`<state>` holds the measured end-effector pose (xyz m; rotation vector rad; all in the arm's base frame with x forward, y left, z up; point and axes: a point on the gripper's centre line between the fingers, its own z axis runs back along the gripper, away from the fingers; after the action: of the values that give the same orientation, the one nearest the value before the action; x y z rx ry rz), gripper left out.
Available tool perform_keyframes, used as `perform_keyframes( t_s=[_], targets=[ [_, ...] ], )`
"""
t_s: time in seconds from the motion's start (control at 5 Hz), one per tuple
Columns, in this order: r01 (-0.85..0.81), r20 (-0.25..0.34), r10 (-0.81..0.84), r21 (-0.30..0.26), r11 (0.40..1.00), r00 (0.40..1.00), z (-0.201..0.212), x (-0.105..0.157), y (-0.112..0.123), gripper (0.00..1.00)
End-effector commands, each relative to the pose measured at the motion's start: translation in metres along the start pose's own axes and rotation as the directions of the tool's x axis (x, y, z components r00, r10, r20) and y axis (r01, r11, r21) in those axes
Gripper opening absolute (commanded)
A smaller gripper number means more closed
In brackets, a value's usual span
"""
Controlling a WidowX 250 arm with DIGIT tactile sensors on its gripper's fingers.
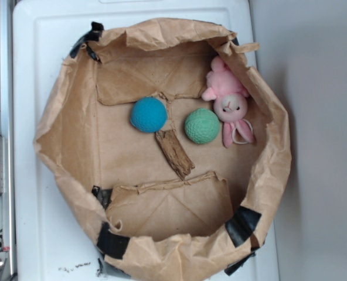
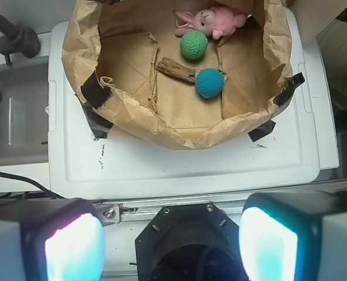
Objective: Grab the blue ball.
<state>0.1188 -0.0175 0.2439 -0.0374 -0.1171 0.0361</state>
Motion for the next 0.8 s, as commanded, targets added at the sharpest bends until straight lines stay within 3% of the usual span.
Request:
perform_keyframes(
  t_s=[0.0, 0.2, 0.4, 0.6],
  targets=[
    [0.0, 0.0, 0.0, 0.0, 1.0, 1.0, 0.0, 0.0, 0.0, 1.0],
    [0.0, 0.052, -0.002, 0.048, 0.999, 0.999, -0.023, 0.014, -0.013, 1.0],
    [-0.037, 0.089, 0.027, 0.117, 0.992, 0.996, -0.066, 0.057, -0.018, 1.0],
    [-0.073, 0.051, 0.067, 0.115, 0.991, 0.996, -0.091, 0.091, -0.011, 1.0]
  ],
)
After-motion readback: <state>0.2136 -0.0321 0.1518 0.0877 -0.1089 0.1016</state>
